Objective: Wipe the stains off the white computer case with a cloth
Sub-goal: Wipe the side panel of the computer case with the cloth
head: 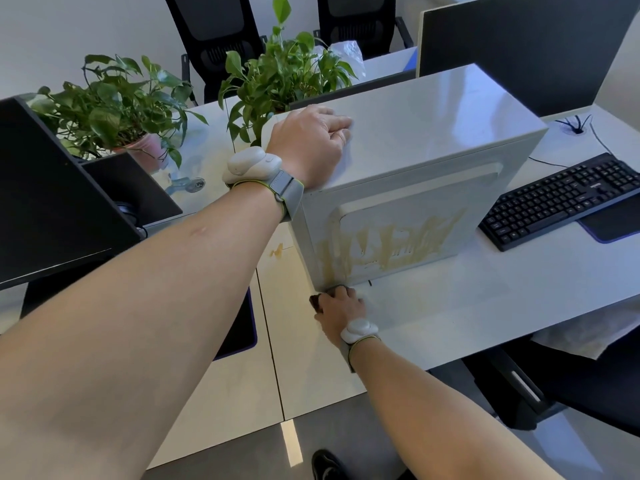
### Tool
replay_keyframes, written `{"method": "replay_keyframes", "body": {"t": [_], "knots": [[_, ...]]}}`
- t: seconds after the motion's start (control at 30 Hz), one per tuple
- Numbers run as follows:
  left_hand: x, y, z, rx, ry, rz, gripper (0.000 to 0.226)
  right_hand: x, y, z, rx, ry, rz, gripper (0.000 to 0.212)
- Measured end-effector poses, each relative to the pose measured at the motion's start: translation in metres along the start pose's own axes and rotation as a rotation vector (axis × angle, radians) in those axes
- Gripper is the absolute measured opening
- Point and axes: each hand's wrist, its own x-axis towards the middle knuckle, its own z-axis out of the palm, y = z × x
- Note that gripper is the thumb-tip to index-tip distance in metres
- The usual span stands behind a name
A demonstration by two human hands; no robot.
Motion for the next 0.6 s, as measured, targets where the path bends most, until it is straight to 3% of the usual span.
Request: {"method": "replay_keyframes", "body": {"t": [0.07, 0.2, 0.37, 0.6], "knots": [[0.003, -0.001, 0.0, 0.001, -0.009, -0.001, 0.036, 0.0, 0.015, 0.0, -0.016, 0.052, 0.074, 0.024], [0.003, 0.0, 0.001, -0.005, -0.004, -0.001, 0.034, 0.0, 0.068, -0.018, 0.102, 0.139, 0.299, 0.039], [0.0, 0.003, -0.002, -0.016, 0.017, 0.021, 0.033, 0.01, 0.088, -0.034, 0.452, 0.374, 0.668, 0.047], [0.0, 0.005, -0.003, -0.011, 0.014, 0.004, 0.032, 0.011, 0.049, -0.014, 0.465, 0.329, 0.517, 0.029]]}}
